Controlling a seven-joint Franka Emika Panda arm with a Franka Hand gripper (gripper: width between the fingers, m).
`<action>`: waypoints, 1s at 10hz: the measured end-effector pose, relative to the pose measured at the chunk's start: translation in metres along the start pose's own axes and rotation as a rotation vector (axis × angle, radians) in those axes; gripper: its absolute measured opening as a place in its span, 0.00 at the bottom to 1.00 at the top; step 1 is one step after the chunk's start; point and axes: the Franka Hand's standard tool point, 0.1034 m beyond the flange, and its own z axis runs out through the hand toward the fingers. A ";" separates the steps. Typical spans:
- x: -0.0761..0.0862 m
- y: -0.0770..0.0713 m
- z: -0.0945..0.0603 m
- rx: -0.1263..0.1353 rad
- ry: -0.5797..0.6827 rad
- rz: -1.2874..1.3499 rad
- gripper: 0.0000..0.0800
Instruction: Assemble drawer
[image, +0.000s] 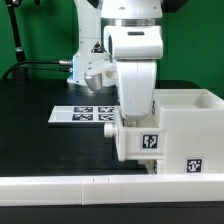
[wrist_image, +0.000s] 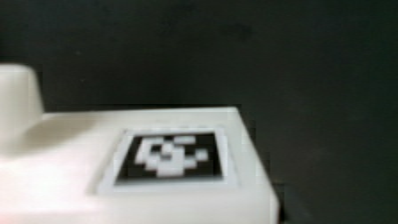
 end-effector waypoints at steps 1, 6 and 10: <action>0.000 0.001 -0.004 -0.005 -0.001 -0.001 0.31; -0.009 0.001 -0.035 0.010 -0.024 -0.024 0.79; -0.047 -0.006 -0.044 0.044 -0.033 -0.067 0.81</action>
Offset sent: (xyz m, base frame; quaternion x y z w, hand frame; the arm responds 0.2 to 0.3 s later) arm -0.0045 -0.0006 0.0281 0.0153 -0.0128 -0.0141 0.9997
